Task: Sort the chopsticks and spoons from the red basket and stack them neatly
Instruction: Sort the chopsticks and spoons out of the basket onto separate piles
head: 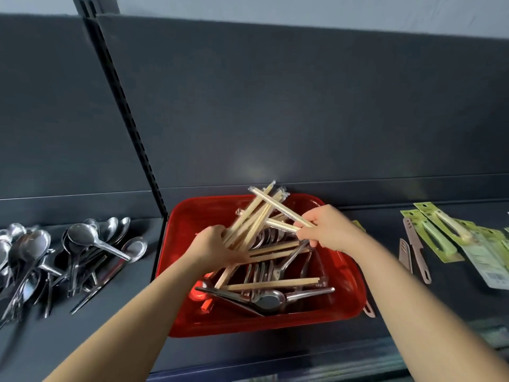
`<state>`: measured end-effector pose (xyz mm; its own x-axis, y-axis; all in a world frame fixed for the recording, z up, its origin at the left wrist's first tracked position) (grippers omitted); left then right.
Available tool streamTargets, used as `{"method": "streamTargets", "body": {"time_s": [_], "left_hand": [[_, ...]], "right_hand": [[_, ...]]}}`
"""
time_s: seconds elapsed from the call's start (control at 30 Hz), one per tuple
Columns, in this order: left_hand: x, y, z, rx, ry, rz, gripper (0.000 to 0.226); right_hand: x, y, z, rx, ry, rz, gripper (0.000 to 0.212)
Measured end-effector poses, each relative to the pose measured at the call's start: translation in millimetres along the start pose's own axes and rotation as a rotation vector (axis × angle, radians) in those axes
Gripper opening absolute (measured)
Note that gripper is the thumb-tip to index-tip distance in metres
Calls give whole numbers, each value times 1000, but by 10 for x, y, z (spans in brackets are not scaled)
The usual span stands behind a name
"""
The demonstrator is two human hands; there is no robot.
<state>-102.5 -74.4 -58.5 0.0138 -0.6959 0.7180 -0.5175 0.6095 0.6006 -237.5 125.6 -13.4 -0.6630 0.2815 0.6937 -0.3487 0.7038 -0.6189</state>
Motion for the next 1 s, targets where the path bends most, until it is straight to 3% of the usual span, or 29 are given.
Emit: {"method": "streamTargets", "body": {"time_s": [0.3,0.53,0.77,1.0], "left_hand": [[322,59,-13,-106,140,-44,23],[736,192,-227,-238,458,-391,17],[1239,-300,-709,-146,598,-650,29],[1847,-1590,-1639,12,765,-818,27]], "right_hand": [[52,102,-83,45,134,139,13],[4,-430,38,244,207,439,22],[-426,-1371,263,366,34,538,21],[-1516,-2657,388,488,-169,481,19]]}}
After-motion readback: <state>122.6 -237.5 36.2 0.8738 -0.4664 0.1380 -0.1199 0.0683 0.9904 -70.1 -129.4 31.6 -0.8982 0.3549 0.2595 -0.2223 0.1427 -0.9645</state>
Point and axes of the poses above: each hand's wrist, its own z-axis towards the middle knuckle, its own x-axis out of the back of the hand, y = z × x, the point moved 4 cm from there along z, towards the middle knuckle, and after that the axes turned 9 degrees about -y, right-handed, at the moved point
